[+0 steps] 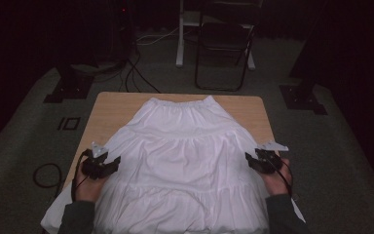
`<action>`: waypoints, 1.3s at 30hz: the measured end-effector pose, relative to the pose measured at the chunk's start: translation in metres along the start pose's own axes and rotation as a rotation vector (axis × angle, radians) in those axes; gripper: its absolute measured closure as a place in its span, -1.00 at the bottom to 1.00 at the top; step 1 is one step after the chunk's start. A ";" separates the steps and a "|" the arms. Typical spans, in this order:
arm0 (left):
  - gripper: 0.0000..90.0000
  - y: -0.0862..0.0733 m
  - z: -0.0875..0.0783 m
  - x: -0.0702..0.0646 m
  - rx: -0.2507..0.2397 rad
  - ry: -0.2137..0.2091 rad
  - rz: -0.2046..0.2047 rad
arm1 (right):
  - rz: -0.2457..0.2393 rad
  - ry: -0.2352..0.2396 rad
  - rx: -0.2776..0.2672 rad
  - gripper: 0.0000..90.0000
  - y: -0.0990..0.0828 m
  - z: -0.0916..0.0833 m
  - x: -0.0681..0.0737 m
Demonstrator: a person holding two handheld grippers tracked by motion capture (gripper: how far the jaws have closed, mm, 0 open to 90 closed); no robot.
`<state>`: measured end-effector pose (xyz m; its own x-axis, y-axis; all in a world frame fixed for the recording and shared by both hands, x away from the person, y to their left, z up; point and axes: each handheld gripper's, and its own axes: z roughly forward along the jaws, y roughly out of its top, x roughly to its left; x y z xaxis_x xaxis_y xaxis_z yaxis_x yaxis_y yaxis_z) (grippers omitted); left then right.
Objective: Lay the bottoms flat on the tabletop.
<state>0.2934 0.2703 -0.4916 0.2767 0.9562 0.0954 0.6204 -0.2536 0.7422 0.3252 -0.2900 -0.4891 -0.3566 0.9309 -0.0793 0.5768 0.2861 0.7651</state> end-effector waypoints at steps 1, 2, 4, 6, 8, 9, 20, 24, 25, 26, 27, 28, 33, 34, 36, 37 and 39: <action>0.01 -0.017 -0.011 0.004 0.008 0.010 -0.018 | -0.005 -0.012 0.000 0.28 -0.009 -0.009 -0.001; -0.01 -0.025 -0.016 0.005 0.009 0.026 -0.020 | -0.005 -0.032 0.007 0.34 -0.026 -0.025 -0.003; -0.01 -0.041 -0.025 0.008 0.011 0.043 -0.047 | 0.003 -0.054 0.016 0.36 -0.043 -0.039 -0.005; -0.01 -0.054 -0.032 0.012 0.018 0.055 -0.090 | 0.024 -0.063 0.024 0.37 -0.058 -0.051 -0.008; -0.01 -0.065 -0.038 0.014 0.022 0.055 -0.125 | 0.039 -0.079 0.036 0.38 -0.071 -0.060 -0.010; -0.01 -0.070 -0.040 0.013 0.021 0.051 -0.138 | 0.054 -0.084 0.044 0.38 -0.077 -0.065 -0.011; -0.03 -0.102 -0.037 0.005 0.087 -0.006 -0.169 | 0.160 -0.030 0.111 0.05 -0.125 -0.076 0.001; -0.03 -0.103 -0.035 0.007 0.079 0.022 -0.157 | 0.180 -0.039 0.131 0.05 -0.131 -0.069 -0.007; -0.03 -0.103 -0.034 0.008 0.077 0.025 -0.161 | 0.174 -0.059 0.133 0.12 -0.131 -0.068 -0.009; -0.03 -0.102 -0.034 0.009 0.076 0.029 -0.161 | 0.177 -0.055 0.129 0.23 -0.130 -0.068 -0.013; -0.03 -0.102 -0.033 0.010 0.075 0.033 -0.165 | 0.176 -0.046 0.123 0.33 -0.130 -0.067 -0.016; -0.02 -0.102 -0.033 0.011 0.076 0.037 -0.169 | 0.168 -0.043 0.121 0.39 -0.130 -0.066 -0.019; 0.10 -0.101 -0.030 0.019 0.067 0.062 -0.190 | 0.130 -0.067 0.139 0.43 -0.126 -0.065 -0.017; 0.15 -0.100 -0.030 0.022 0.071 0.066 -0.190 | 0.113 -0.075 0.137 0.52 -0.126 -0.066 -0.016; 0.29 -0.099 -0.029 0.024 0.071 0.076 -0.199 | 0.085 -0.089 0.136 0.66 -0.126 -0.067 -0.012; 0.36 -0.099 -0.029 0.025 0.071 0.078 -0.202 | 0.084 -0.098 0.126 0.67 -0.126 -0.068 -0.012; 0.54 -0.098 -0.029 0.025 0.071 0.078 -0.201 | 0.114 -0.120 0.067 0.55 -0.125 -0.073 -0.016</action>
<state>0.2188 0.3237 -0.5428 0.0865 0.9962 0.0031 0.7084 -0.0637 0.7030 0.2053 -0.3568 -0.5367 -0.1976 0.9775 -0.0733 0.6579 0.1877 0.7294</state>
